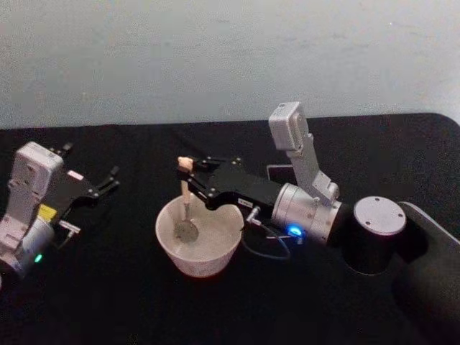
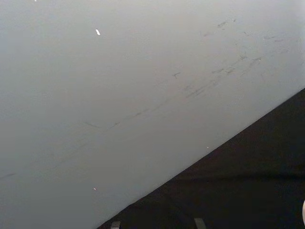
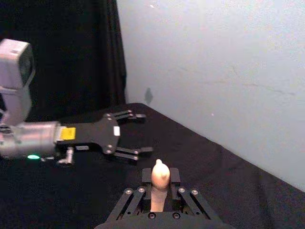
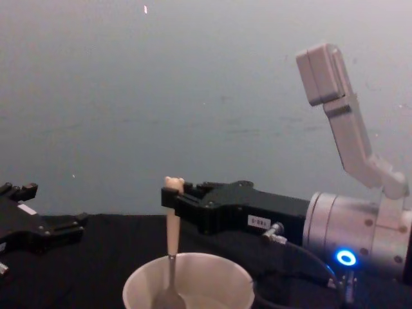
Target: Pick up the stirring spoon with one hand, stir inside the cup, then place it back in its original position.
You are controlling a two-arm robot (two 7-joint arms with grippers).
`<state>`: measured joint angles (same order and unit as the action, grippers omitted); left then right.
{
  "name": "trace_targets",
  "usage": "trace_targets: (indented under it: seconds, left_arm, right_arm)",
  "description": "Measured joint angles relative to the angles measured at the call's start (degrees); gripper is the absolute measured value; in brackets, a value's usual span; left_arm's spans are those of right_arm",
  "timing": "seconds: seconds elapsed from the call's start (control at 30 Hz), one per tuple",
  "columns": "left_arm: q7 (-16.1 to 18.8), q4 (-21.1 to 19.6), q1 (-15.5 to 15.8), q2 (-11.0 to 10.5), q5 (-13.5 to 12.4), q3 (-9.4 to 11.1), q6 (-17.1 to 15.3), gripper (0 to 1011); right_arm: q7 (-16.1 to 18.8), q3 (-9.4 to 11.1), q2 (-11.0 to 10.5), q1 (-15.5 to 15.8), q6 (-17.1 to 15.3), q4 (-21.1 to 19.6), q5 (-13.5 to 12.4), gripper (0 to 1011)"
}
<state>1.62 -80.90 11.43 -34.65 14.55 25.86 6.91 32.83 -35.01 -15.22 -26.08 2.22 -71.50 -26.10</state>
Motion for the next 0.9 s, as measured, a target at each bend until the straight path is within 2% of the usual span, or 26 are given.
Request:
trace_targets:
  seconds: [0.23,0.47,0.73,0.9]
  left_arm:
    - [0.0,0.0,0.0,0.0,0.0,0.0,0.0,1001]
    - [0.0,0.0,0.0,0.0,0.0,0.0,0.0,1001]
    - [0.0,0.0,0.0,0.0,0.0,0.0,0.0,1001]
    - [0.0,0.0,0.0,0.0,0.0,0.0,0.0,1001]
  right_arm:
    - [-1.14,1.5,-0.15,0.77,0.07,0.06,0.56,214]
    - [-1.14,2.75,-1.52,2.43,-0.73,-2.09,0.47,214]
    - [0.41,4.03,-4.31,5.65,-1.67,-7.07,-1.65,214]
    - [1.3,3.86,-5.24,6.67,-2.22,-8.97,-2.74,214]
